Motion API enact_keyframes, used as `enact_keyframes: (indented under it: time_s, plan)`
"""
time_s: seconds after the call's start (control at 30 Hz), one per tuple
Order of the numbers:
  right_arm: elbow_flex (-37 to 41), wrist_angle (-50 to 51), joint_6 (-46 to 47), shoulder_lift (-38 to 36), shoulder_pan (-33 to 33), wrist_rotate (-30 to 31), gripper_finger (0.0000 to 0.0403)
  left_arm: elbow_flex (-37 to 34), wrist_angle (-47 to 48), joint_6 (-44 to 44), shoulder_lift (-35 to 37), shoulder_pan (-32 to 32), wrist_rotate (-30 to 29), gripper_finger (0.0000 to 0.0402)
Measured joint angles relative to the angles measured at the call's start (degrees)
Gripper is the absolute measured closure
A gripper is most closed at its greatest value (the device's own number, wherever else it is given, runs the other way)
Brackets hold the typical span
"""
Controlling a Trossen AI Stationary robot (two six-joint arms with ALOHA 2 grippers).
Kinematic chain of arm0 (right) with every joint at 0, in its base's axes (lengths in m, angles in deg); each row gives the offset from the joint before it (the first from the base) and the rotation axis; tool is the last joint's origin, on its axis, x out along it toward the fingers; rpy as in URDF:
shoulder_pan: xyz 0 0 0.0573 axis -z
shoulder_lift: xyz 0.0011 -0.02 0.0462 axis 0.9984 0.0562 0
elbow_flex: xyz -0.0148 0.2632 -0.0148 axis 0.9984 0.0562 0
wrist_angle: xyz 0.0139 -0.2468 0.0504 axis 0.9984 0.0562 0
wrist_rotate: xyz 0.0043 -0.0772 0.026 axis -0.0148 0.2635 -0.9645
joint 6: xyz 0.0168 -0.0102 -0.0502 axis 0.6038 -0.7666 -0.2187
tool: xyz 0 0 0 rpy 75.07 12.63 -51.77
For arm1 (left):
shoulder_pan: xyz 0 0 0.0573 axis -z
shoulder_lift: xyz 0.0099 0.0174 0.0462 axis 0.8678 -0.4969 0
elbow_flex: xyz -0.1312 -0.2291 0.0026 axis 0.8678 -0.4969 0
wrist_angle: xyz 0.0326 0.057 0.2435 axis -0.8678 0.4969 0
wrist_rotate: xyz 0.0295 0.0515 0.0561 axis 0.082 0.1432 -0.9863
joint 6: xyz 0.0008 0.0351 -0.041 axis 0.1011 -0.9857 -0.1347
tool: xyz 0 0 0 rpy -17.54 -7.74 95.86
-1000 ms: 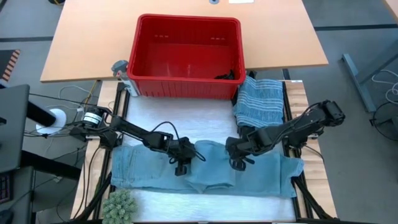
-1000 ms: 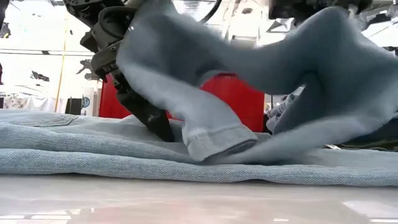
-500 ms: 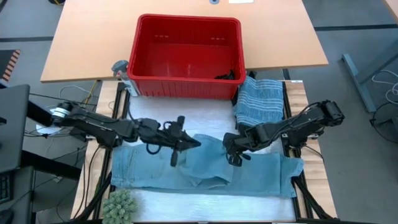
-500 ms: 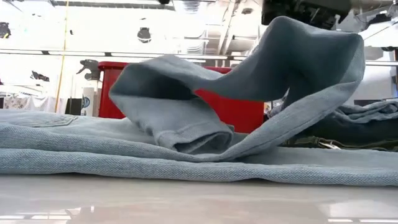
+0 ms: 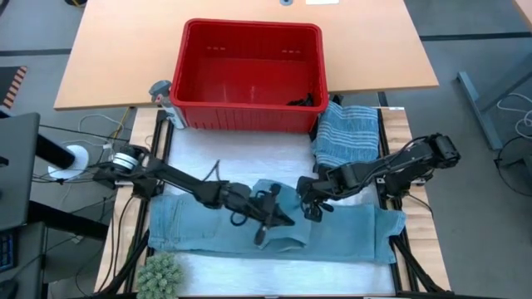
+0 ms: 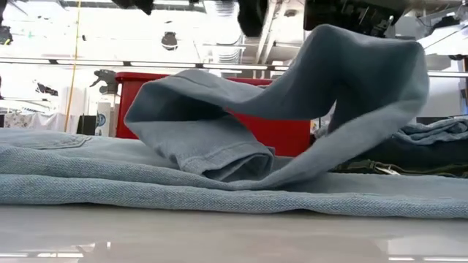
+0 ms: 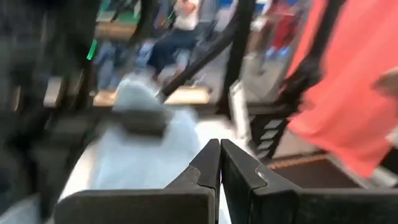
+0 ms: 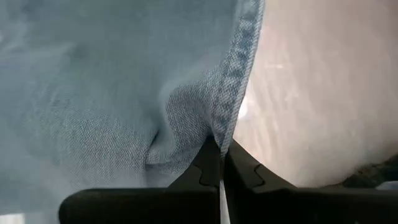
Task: Fold Laundry from Bin
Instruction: Fold the light blue pants
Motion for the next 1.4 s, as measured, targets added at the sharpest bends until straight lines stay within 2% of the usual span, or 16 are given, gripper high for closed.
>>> enact_keyframes:
  time_s: [0.13,0.27,0.37,0.9,1.13,1.4]
  plan:
    - [0.0,-0.4,0.1,0.0,-0.3,-0.9,0.0378,2.5,4.0,-0.6,-4.2,-0.5,-5.1,0.0401]
    - [0.0,-0.4,0.1,0.0,-0.5,-0.9,0.0378,3.7,5.5,-0.9,-6.9,-0.8,-7.8,0.0401]
    - [0.0,-0.4,0.1,0.0,-0.7,-0.9,0.0378,4.1,10.6,-1.1,-8.9,-1.0,-10.9,0.0401]
    - [0.0,-1.4,-3.2,0.0,0.0,-0.4,0.0378,5.7,11.4,0.4,-14.4,1.4,-6.3,0.0401]
    - [-1.7,-1.6,-9.1,0.1,1.4,0.5,0.0378,8.8,13.1,1.3,-19.0,2.0,-3.6,0.0402]
    - [-2.8,-1.1,-17.0,0.1,3.7,0.5,0.0378,9.4,14.4,0.7,-19.0,1.5,-3.6,0.0401]
